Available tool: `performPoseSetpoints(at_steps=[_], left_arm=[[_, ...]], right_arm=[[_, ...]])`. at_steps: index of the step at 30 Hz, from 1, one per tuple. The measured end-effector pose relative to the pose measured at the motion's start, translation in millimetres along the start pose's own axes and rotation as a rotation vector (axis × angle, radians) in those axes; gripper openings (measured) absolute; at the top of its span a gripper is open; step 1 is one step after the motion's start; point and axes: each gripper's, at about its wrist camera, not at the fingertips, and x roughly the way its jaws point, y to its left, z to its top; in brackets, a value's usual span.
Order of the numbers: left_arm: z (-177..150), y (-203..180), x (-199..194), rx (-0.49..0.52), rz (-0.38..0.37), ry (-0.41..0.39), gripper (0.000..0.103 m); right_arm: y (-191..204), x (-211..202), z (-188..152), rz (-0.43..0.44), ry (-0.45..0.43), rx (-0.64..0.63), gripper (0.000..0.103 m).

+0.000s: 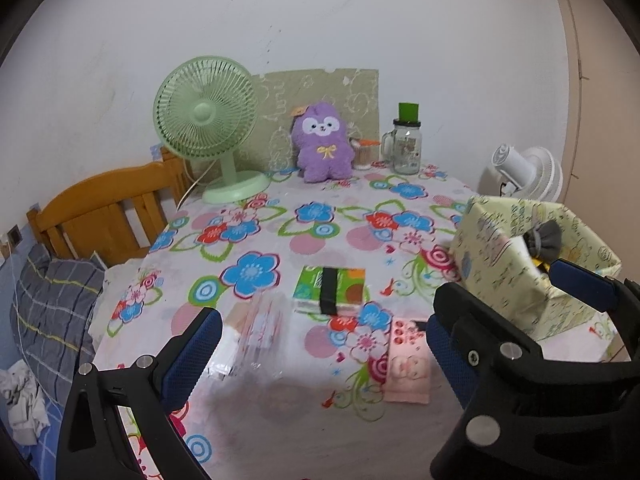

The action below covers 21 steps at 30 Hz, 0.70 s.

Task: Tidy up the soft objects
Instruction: 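Withdraw both tools from the box back toward the remaining items, then grasp the pink wipe packet with the right tool while the left tool grasps the clear bag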

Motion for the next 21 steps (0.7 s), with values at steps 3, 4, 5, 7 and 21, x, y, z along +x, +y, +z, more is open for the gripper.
performPoseSetpoints(at_steps=[3, 4, 5, 7, 21], left_arm=[[-6.7, 6.0, 7.2, 0.0, 0.017, 0.012, 0.103], [-8.9, 7.6, 9.1, 0.0, 0.022, 0.017, 0.103], [-11.6, 10.4, 11.7, -0.002, 0.025, 0.025, 0.103], [-15.0, 14.3, 15.6, -0.006, 0.029, 0.034, 0.103], [-39.5, 28.6, 48.8, -0.014, 0.043, 0.104, 0.102]], right_arm=[[7.9, 7.6, -5.9, 0.016, 0.008, -0.02, 0.101], [10.5, 10.3, -7.6, 0.016, 0.013, -0.028, 0.101], [12.2, 13.4, -8.7, 0.018, 0.02, -0.034, 0.101], [16.0, 20.1, -11.3, 0.029, 0.036, -0.043, 0.101], [25.1, 64.3, -33.5, 0.048, 0.148, -0.04, 0.088]])
